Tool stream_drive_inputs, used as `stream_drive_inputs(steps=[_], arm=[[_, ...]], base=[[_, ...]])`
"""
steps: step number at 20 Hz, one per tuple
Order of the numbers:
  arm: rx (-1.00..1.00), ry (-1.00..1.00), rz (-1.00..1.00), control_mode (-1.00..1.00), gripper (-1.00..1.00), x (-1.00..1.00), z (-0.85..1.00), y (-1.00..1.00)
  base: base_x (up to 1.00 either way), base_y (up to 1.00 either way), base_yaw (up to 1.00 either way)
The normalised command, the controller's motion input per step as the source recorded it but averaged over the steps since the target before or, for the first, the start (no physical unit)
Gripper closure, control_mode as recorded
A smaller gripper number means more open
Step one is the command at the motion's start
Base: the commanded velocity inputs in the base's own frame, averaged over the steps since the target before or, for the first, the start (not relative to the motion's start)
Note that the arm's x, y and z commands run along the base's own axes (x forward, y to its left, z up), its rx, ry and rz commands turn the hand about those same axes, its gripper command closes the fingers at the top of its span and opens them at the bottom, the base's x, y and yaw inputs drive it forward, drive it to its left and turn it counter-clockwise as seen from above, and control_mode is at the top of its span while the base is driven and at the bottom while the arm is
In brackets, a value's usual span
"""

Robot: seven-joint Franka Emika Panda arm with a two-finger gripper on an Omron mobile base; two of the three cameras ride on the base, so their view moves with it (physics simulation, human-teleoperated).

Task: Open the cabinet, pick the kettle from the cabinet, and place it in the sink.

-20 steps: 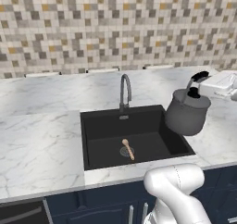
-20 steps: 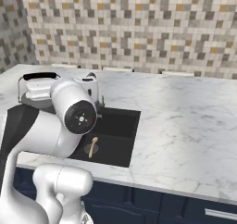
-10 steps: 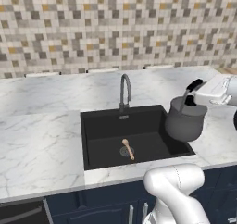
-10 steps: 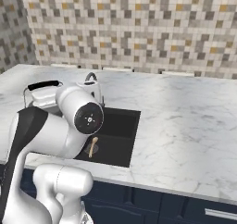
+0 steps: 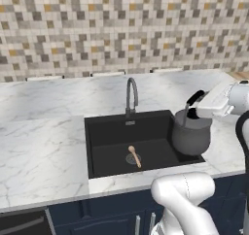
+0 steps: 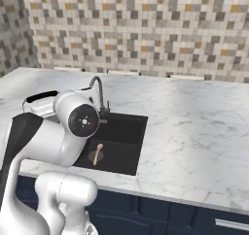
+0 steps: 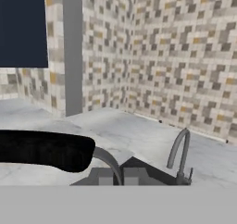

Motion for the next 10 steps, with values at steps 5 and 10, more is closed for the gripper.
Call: stream_drive_inputs(steps=[5, 10], arm=[[-0.03, 0.08, 0.0, -1.0, 1.0, 0.0, -0.26, 0.1], [0.0, 0.09, 0.0, -1.0, 1.0, 0.01, -0.23, 0.06]], base=[[0.0, 0.0, 0.0], [0.0, 0.0, 0.0]])
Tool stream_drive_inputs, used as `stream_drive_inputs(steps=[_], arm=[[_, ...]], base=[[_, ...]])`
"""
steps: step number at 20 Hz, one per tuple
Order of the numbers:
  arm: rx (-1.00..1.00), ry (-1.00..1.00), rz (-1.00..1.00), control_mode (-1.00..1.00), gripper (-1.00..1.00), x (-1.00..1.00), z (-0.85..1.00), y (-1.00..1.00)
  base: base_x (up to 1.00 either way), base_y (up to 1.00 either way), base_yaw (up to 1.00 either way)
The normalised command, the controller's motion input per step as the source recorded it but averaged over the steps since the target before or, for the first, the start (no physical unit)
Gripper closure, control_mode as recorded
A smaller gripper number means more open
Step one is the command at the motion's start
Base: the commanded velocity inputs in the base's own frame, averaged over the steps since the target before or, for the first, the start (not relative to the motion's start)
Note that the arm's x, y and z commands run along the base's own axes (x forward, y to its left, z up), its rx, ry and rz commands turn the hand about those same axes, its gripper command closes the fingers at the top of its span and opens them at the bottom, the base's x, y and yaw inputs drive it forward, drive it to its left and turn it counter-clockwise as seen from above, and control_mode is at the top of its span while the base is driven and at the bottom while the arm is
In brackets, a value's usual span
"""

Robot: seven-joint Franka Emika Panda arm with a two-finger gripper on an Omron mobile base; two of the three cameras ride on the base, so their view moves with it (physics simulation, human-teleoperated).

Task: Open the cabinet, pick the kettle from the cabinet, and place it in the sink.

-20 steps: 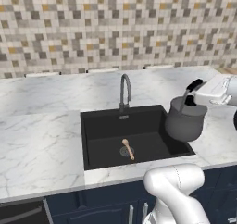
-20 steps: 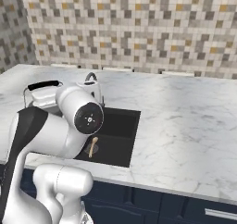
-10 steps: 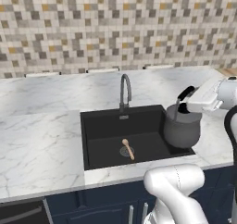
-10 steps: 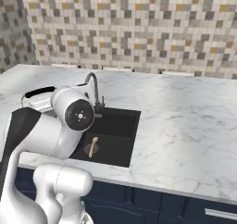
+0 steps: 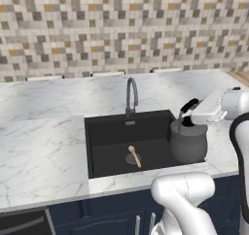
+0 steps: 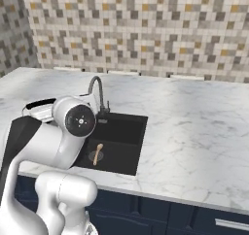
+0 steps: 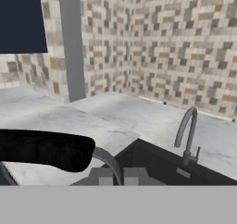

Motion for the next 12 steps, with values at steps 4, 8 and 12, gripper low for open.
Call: stream_drive_inputs(steps=[4, 8, 12], arm=[[0.0, 0.06, 0.0, -1.0, 1.0, 0.05, -0.23, 0.0], [0.0, 0.05, 0.0, -1.0, 1.0, 0.26, -0.23, 0.01], [0.0, 0.04, 0.0, -1.0, 1.0, 0.44, -0.11, 0.07]], base=[[0.0, 0.0, 0.0], [0.0, 0.0, 0.0], [0.0, 0.0, 0.0]])
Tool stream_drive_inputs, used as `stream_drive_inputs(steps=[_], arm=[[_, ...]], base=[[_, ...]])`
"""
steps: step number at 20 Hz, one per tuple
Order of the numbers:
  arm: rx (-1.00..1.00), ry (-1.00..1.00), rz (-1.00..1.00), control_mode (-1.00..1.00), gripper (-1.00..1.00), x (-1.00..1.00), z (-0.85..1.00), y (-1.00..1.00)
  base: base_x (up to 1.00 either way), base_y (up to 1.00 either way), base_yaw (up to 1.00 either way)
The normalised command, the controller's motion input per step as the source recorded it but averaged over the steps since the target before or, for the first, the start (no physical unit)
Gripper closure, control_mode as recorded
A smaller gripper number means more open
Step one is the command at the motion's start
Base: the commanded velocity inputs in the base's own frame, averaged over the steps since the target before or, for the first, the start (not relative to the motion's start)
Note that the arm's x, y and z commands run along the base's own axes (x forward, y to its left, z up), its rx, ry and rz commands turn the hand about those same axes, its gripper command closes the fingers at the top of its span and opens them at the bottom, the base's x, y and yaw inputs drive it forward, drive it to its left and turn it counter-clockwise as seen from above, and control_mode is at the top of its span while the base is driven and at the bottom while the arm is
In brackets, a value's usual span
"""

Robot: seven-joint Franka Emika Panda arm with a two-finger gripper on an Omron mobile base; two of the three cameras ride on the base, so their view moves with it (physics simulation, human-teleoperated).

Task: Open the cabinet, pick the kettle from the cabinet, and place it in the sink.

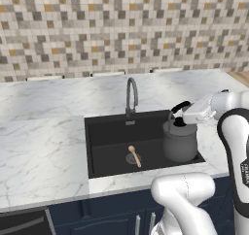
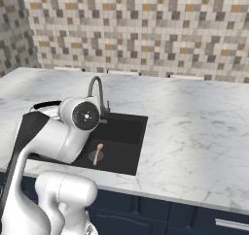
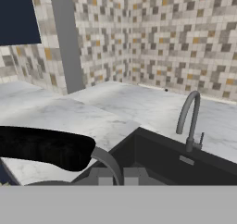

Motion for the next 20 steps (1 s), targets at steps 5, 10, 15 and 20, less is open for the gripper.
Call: stream_drive_inputs(steps=[5, 10, 15, 20], arm=[[0.0, 0.04, 0.0, -1.0, 1.0, 0.37, -0.17, 0.07], [0.0, 0.04, 0.0, -1.0, 1.0, 0.3, -0.28, 0.08], [0.0, 0.04, 0.0, -1.0, 1.0, 0.28, -0.3, 0.05], [0.0, 0.01, 0.0, -1.0, 1.0, 0.06, -0.37, 0.0]], base=[[0.0, 0.0, 0.0], [0.0, 0.0, 0.0], [0.0, 0.0, 0.0], [0.0, 0.0, 0.0]])
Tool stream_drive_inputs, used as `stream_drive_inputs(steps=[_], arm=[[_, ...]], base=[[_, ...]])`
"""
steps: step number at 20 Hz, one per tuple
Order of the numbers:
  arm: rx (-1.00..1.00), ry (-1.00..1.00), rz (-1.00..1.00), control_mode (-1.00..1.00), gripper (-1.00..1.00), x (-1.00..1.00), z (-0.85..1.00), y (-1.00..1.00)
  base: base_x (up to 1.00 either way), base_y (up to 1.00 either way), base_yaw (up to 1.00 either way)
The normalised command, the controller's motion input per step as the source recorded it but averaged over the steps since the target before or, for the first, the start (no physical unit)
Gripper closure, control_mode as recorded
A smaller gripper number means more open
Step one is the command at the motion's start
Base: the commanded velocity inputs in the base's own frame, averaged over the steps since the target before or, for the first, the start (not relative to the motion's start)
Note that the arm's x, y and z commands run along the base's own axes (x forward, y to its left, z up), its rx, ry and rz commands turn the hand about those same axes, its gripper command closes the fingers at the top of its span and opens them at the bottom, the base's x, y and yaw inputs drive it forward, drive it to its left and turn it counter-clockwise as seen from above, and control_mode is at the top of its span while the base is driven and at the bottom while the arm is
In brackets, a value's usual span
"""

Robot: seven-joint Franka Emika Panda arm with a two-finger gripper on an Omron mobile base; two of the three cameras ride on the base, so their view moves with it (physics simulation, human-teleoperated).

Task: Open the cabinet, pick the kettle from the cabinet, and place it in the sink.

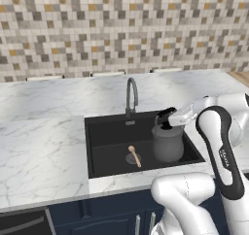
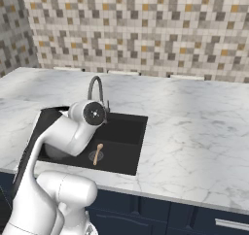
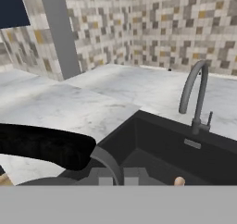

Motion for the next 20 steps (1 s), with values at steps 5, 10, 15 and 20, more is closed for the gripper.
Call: stream_drive_inputs(steps=[5, 10, 15, 20], arm=[[0.0, 0.01, 0.0, -1.0, 1.0, 0.12, -0.33, 0.0], [0.0, 0.03, 0.0, -1.0, 1.0, 0.27, -0.23, 0.0], [0.0, 0.04, -0.01, -1.0, 1.0, 0.26, -0.25, 0.0], [0.0, 0.07, -0.01, -1.0, 1.0, 0.28, -0.28, 0.0]], base=[[0.0, 0.0, 0.0], [0.0, 0.0, 0.0], [0.0, 0.0, 0.0], [0.0, 0.0, 0.0]])
